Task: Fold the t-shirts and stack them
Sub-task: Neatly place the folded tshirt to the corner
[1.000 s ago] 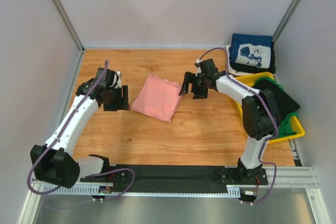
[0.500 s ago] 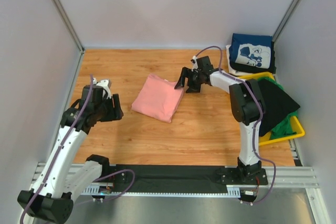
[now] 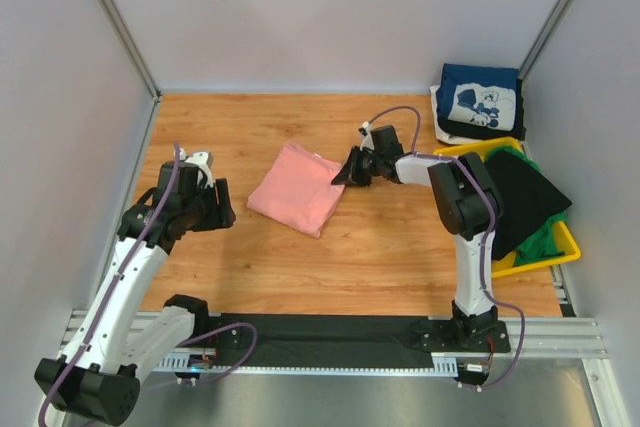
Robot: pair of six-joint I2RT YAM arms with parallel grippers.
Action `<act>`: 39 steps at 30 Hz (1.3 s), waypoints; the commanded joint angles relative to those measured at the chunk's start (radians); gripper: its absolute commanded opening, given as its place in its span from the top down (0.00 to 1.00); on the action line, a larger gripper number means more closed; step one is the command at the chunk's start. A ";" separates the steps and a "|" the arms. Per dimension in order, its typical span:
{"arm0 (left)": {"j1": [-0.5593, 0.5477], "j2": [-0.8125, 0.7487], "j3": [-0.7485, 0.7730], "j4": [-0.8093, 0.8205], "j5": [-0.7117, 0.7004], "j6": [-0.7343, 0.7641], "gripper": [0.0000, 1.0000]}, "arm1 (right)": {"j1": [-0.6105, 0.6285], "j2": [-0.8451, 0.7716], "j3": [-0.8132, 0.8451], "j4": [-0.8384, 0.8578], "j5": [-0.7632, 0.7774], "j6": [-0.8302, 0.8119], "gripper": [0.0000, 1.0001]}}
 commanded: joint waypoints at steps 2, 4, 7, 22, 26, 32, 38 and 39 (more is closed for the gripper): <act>-0.001 -0.011 -0.004 0.029 -0.003 -0.002 0.35 | 0.015 -0.005 -0.042 -0.089 0.048 -0.037 1.00; -0.001 -0.020 -0.004 0.029 -0.003 -0.004 0.35 | 0.013 -0.037 -0.004 -0.189 0.090 -0.101 1.00; -0.001 -0.034 -0.007 0.032 -0.003 -0.004 0.35 | 0.006 -0.141 0.070 -0.358 0.205 -0.187 1.00; -0.001 -0.037 -0.010 0.039 0.009 0.002 0.37 | -0.154 -0.462 0.239 -0.644 0.557 -0.658 1.00; -0.001 -0.037 -0.011 0.042 0.015 0.001 0.38 | -0.267 -0.501 0.288 -0.650 0.499 -0.705 1.00; -0.001 -0.027 -0.014 0.044 0.015 0.001 0.38 | -0.371 -0.532 0.395 -0.661 0.436 -0.828 1.00; -0.001 -0.005 -0.014 0.042 0.023 -0.001 0.39 | -0.479 -0.495 0.555 -0.666 0.347 -0.925 1.00; -0.001 -0.004 -0.014 0.042 0.023 0.001 0.39 | -0.485 -0.484 0.576 -0.667 0.348 -0.939 1.00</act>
